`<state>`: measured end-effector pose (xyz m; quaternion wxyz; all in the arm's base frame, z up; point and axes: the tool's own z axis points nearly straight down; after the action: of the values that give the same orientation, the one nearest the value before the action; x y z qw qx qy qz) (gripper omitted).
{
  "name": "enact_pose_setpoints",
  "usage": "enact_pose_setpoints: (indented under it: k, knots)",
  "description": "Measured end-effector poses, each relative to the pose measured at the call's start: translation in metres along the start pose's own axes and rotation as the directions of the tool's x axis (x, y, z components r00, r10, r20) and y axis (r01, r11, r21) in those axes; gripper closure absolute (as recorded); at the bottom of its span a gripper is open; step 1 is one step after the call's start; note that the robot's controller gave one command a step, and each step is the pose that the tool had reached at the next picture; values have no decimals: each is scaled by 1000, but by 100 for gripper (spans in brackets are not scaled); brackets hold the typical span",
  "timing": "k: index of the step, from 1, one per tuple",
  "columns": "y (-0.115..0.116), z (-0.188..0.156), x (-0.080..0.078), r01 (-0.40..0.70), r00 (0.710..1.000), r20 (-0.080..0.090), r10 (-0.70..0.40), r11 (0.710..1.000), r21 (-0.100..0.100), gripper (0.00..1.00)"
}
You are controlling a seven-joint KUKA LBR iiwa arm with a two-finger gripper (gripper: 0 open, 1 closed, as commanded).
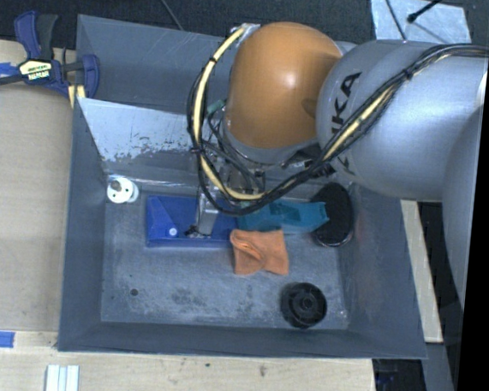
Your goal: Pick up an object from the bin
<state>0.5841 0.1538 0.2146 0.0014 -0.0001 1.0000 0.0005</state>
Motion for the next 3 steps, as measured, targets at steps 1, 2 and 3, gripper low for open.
enact_pose_setpoints:
  k: [1,2,3]
  knots:
    - [-73,77,54,112,994,-2,-112,994,1,100]
    - [-73,77,53,112,994,-1,-112,994,0,0]
    - [-73,77,53,112,994,-1,-112,994,0,0]
